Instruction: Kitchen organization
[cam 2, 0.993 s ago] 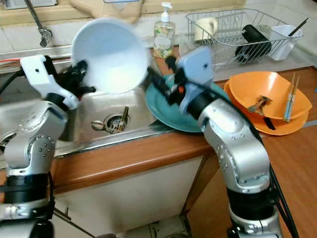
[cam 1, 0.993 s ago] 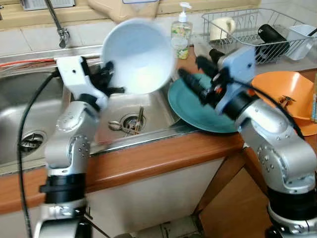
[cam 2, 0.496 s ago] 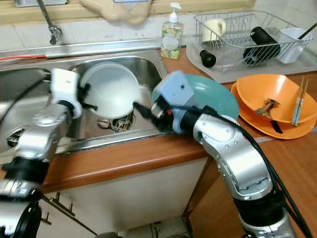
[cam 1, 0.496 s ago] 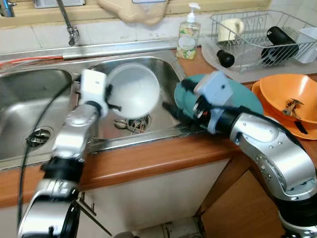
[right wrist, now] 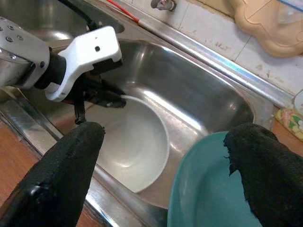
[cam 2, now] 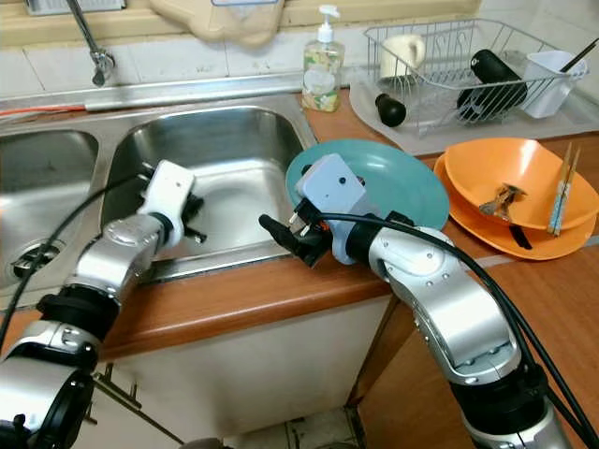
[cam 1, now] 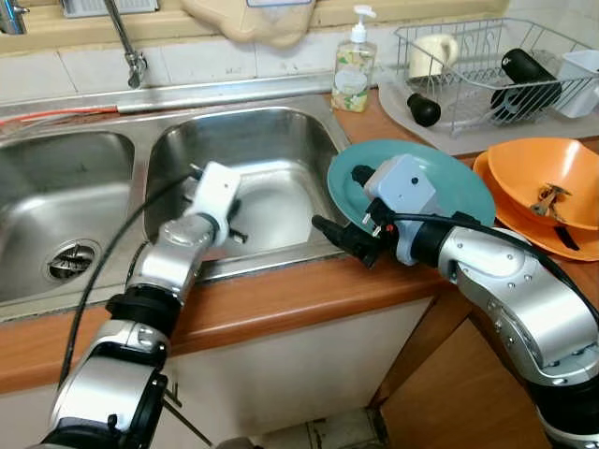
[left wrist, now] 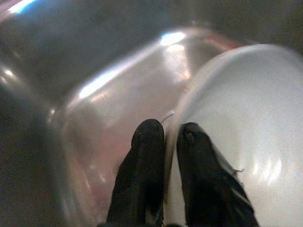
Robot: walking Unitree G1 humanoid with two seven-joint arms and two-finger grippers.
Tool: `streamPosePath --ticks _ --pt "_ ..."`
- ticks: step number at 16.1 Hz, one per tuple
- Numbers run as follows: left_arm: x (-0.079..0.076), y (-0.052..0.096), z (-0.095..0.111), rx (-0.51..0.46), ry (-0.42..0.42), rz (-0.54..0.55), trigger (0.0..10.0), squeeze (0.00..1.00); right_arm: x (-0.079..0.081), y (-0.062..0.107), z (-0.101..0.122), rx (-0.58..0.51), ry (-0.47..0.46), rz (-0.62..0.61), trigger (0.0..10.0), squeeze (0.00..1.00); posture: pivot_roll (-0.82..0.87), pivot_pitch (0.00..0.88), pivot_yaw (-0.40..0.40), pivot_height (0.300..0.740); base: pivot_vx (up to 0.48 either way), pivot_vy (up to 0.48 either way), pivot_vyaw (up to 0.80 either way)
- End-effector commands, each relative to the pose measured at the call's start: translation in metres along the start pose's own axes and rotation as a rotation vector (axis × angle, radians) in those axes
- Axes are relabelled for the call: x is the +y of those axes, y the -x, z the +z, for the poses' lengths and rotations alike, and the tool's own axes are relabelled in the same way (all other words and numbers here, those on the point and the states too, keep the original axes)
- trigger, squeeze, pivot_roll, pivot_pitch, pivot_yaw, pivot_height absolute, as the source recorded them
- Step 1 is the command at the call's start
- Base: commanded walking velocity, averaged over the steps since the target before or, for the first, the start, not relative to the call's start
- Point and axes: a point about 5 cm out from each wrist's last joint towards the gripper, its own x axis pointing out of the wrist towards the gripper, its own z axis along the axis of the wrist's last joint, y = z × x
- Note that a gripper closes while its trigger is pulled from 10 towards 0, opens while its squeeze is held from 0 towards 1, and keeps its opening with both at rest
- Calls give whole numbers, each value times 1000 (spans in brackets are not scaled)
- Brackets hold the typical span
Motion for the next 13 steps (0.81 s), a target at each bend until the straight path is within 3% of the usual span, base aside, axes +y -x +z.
streamPosePath --ticks 1,6,7,13 --pt "0 -2 11 -18 -24 -14 10000 643 2 0 1 10 14 12 10000 1000 -62 0 63 740 0 0 0" --pt "1 -2 9 -22 -26 -17 10000 761 1 1 -1 25 19 6 10000 1000 -65 0 53 740 0 0 0" --pt "3 -2 10 -34 -23 -10 10000 1000 0 0 -1 22 16 -4 10000 1000 -65 0 54 740 0 0 0" --pt "13 11 27 -215 -21 6 10000 1000 -17 6 -6 37 -90 -186 10000 1000 -63 0 58 740 0 0 0"
